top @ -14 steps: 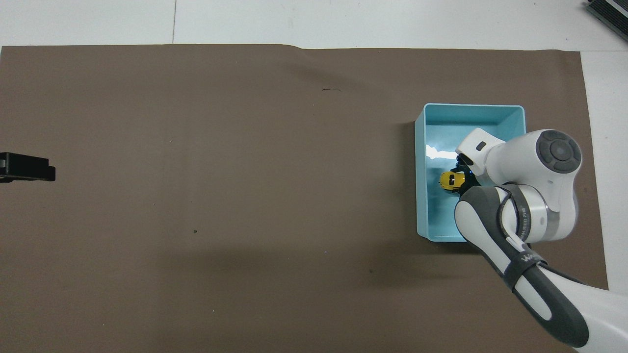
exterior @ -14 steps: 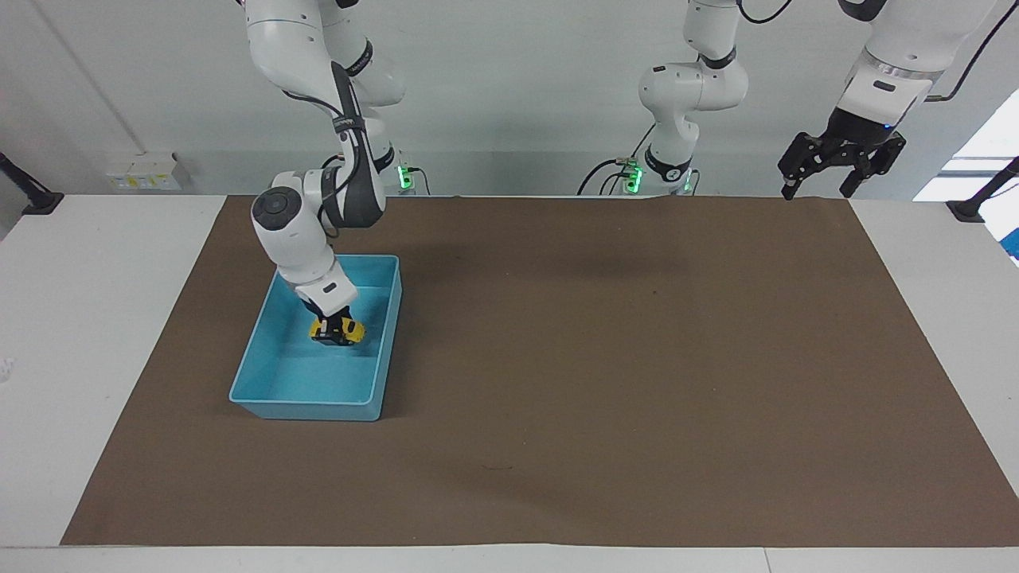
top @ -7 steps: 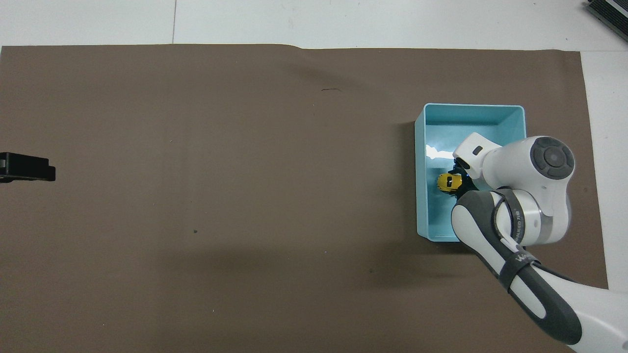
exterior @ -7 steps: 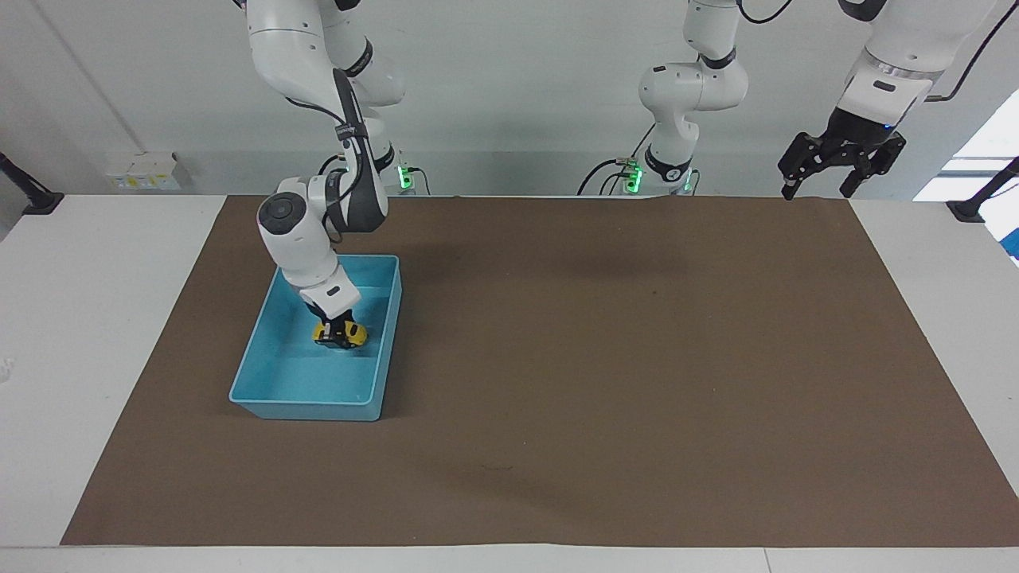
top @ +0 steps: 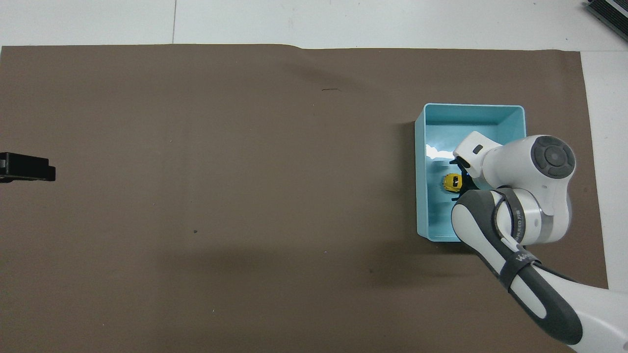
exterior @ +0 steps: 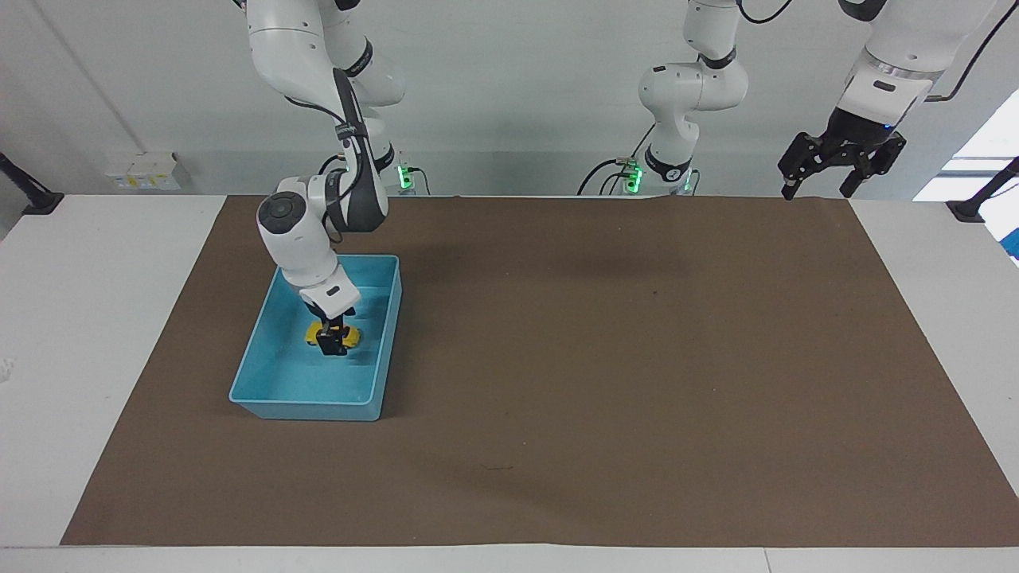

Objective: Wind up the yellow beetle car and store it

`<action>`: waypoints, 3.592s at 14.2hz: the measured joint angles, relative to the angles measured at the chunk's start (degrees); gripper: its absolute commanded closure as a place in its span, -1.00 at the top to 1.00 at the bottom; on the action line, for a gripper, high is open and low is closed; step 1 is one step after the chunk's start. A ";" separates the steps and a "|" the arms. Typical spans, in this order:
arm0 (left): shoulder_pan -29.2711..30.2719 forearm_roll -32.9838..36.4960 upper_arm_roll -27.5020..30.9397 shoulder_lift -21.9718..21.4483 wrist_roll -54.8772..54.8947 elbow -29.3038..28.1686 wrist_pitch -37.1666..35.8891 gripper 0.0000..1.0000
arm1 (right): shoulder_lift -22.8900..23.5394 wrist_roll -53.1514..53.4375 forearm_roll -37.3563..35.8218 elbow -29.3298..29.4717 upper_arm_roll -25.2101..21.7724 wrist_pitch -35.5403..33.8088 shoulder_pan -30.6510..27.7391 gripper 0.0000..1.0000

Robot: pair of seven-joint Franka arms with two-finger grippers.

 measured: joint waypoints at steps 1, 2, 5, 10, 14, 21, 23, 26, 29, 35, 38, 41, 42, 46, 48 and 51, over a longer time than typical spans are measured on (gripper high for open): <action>0.00 0.00 0.00 0.00 0.00 0.00 0.00 1.00 | -0.09 0.00 0.00 0.51 0.03 -0.52 0.01 1.00; 0.00 0.00 0.00 0.00 0.00 0.00 0.00 1.00 | -0.28 0.00 0.00 1.43 0.04 -1.83 0.01 1.00; 0.00 0.00 0.00 0.00 0.00 0.00 0.00 1.00 | -1.18 0.00 0.03 5.16 0.05 -6.25 0.01 1.00; 0.00 0.00 0.00 0.00 0.00 0.00 -0.01 1.00 | -2.21 0.00 0.07 10.71 0.09 -11.98 0.02 1.00; 0.00 0.00 0.00 0.00 0.00 0.00 -0.01 1.00 | -2.42 0.00 0.14 13.37 0.34 -12.69 0.07 1.00; 0.00 0.00 0.00 0.00 0.00 0.00 -0.01 1.00 | -5.21 4.53 1.06 19.71 0.24 -20.01 -0.03 1.00; 0.00 0.00 0.00 0.00 0.00 0.00 -0.01 1.00 | -7.79 6.60 1.11 20.03 0.08 -23.41 -0.01 1.00; 0.00 0.00 0.00 0.00 0.00 0.00 -0.01 1.00 | -11.05 9.35 1.12 20.06 -0.95 -25.55 0.30 1.00; 0.00 0.00 0.00 0.00 0.00 0.00 -0.01 1.00 | -12.89 10.55 1.13 20.43 -2.41 -26.74 1.53 1.00; 0.00 0.00 0.00 0.00 0.00 0.00 -0.01 1.00 | -14.01 31.33 1.27 23.50 -4.36 -31.62 5.18 1.00; 0.00 0.00 0.00 0.00 0.00 0.00 -0.01 1.00 | -14.14 45.74 1.27 26.66 -4.26 -35.32 5.49 1.00; 0.00 0.00 0.00 0.00 0.00 0.00 -0.01 1.00 | -14.53 54.28 1.27 29.36 -4.37 -38.87 5.45 1.00; 0.00 0.00 0.00 0.00 0.00 0.00 -0.01 1.00 | -14.53 57.13 1.27 29.59 -4.38 -39.67 5.43 1.00; 0.00 0.00 0.00 0.00 0.00 0.00 -0.01 1.00 | -14.53 74.53 1.59 32.58 -4.17 -45.16 5.41 1.00; 0.00 0.00 0.00 0.00 0.00 0.00 -0.01 1.00 | -14.54 80.79 2.06 34.08 -4.16 -47.51 5.41 1.00; 0.00 0.00 0.00 0.00 0.00 0.00 -0.01 1.00 | -14.48 84.44 2.20 34.25 -4.44 -47.86 5.23 1.00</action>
